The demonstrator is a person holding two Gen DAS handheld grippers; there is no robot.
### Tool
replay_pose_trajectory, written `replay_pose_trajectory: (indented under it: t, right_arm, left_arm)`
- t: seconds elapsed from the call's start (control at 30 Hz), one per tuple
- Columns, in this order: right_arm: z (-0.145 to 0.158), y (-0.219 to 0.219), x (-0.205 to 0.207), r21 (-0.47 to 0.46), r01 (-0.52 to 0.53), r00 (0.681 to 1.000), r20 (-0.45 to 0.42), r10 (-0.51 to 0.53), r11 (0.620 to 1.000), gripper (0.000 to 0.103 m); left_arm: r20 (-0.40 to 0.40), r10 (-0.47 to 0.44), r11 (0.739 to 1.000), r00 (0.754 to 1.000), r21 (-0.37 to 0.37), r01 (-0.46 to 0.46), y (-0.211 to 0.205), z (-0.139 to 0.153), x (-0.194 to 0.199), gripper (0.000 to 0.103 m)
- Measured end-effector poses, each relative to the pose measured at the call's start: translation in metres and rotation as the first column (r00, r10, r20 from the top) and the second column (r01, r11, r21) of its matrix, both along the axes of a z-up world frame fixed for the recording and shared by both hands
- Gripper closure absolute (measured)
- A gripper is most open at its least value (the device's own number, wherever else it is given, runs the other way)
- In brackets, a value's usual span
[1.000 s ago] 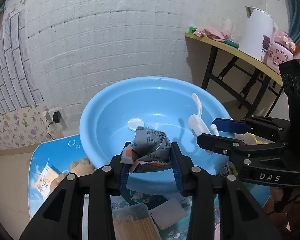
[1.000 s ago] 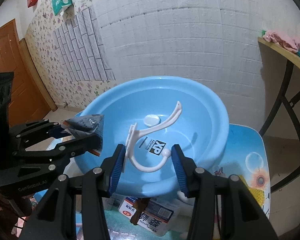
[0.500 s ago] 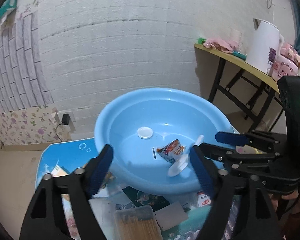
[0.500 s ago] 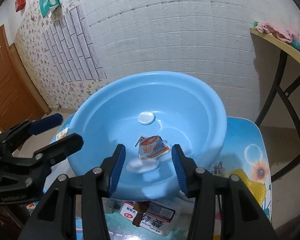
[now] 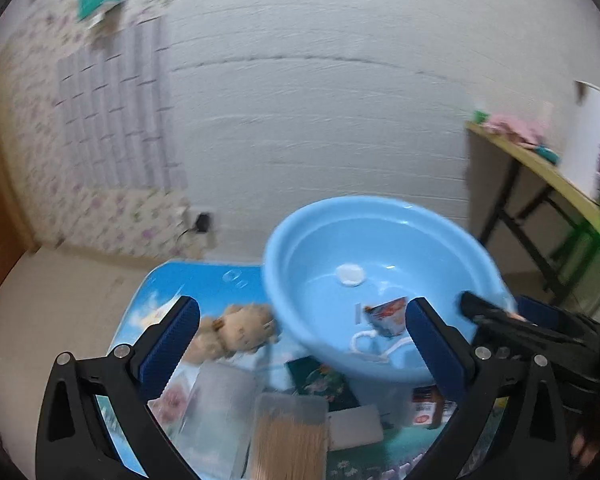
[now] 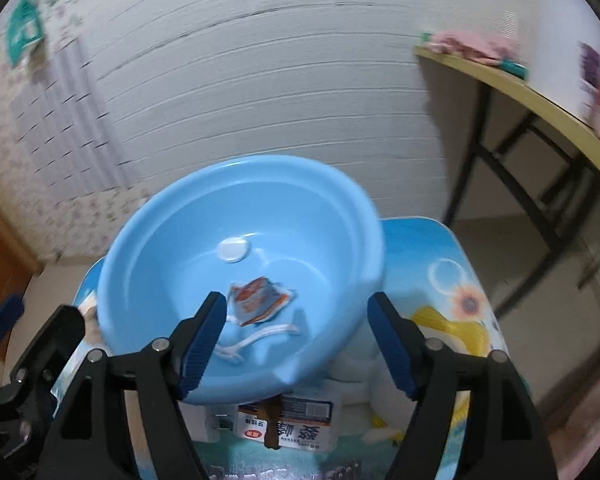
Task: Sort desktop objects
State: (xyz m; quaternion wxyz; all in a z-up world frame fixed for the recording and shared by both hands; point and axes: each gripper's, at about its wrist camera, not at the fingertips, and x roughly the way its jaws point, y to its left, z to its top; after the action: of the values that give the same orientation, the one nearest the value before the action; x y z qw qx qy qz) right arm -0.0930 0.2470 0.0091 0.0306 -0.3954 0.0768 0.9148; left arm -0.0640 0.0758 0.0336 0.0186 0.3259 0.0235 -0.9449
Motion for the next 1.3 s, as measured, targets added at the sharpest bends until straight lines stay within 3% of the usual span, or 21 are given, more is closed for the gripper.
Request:
replay_pose_trajectory:
  t: [0.17, 0.37, 0.6, 0.77, 0.87, 1.0, 1.13, 1.3]
  right_arm:
    - [0.003, -0.004, 0.013, 0.107, 0.161, 0.987, -0.007, -0.161, 0.981, 0.03]
    - [0.012, 0.002, 0.02, 0.113, 0.279, 0.96, -0.023, -0.279, 0.953, 0.03]
    - [0.014, 0.007, 0.029, 0.097, 0.338, 0.941, -0.028, -0.337, 0.936, 0.03]
    - [0.013, 0.01, 0.036, 0.105, 0.41, 0.912, -0.015, -0.41, 0.906, 0.03]
    - [0.008, 0.013, 0.036, 0.098, 0.434, 0.9, 0.011, -0.437, 0.896, 0.03]
    - [0.008, 0.016, 0.04, 0.075, 0.454, 0.89, 0.013, -0.456, 0.888, 0.03]
    - [0.01, 0.019, 0.044, 0.039, 0.487, 0.873, 0.019, -0.488, 0.873, 0.03]
    - [0.009, 0.014, 0.041, 0.029, 0.46, 0.887, 0.024, -0.46, 0.888, 0.03]
  left_arm:
    - [0.027, 0.086, 0.996, 0.996, -0.005, -0.085, 0.002, -0.004, 0.011, 0.0]
    - [-0.027, 0.12, 0.992, 0.992, -0.023, -0.121, 0.009, 0.005, 0.032, 0.0]
    - [-0.075, 0.192, 0.978, 0.978, -0.061, -0.197, 0.016, 0.013, 0.047, 0.0]
    - [-0.059, 0.235, 0.971, 0.97, -0.028, -0.237, 0.017, 0.01, 0.051, 0.0]
    - [-0.041, 0.278, 0.958, 0.96, -0.062, -0.28, 0.022, 0.01, 0.052, 0.0]
    - [-0.076, 0.288, 0.95, 0.954, -0.099, -0.295, 0.027, 0.014, 0.058, 0.0]
    - [-0.074, 0.308, 0.949, 0.949, -0.052, -0.312, 0.025, 0.013, 0.061, 0.0]
    - [-0.071, 0.329, 0.94, 0.942, -0.07, -0.334, 0.023, 0.011, 0.06, 0.0]
